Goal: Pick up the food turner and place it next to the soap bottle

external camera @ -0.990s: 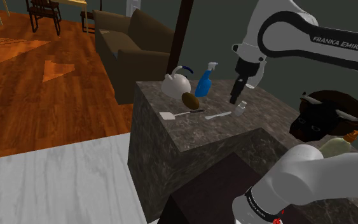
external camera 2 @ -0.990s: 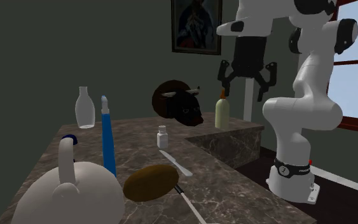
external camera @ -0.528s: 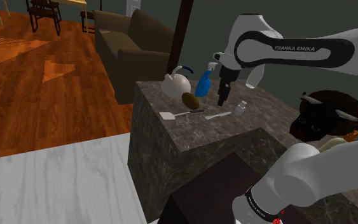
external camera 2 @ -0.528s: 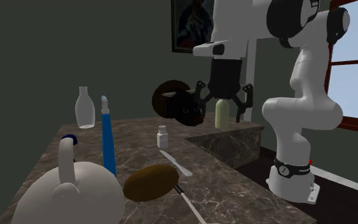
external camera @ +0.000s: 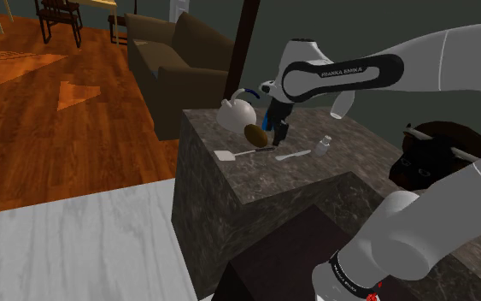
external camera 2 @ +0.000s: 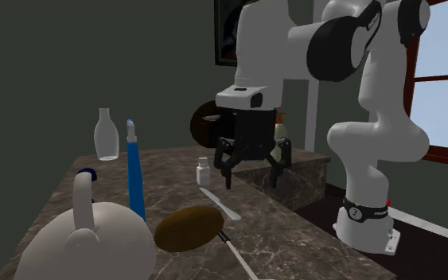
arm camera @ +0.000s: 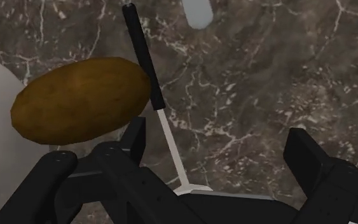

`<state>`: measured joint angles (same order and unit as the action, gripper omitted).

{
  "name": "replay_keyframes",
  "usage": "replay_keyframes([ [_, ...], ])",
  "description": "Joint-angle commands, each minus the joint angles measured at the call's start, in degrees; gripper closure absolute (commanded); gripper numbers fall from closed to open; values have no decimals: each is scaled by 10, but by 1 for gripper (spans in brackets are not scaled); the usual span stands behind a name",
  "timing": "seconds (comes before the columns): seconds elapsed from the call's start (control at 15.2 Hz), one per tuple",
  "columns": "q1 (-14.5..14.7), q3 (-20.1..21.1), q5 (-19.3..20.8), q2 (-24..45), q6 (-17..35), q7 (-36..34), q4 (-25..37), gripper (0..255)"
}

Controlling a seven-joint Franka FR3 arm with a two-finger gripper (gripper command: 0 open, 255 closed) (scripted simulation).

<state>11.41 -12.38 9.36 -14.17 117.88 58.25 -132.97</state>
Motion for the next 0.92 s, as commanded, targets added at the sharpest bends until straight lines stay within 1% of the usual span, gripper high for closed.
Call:
replay_keyframes([
  [0.0, 12, -7, -11, 43, 28, 58, 17, 0],
  [0.33, 31, -8, -46, 138, 80, 185, 60, 0],
  [0.86, 27, -9, -52, 171, 138, 190, 35, 0],
])
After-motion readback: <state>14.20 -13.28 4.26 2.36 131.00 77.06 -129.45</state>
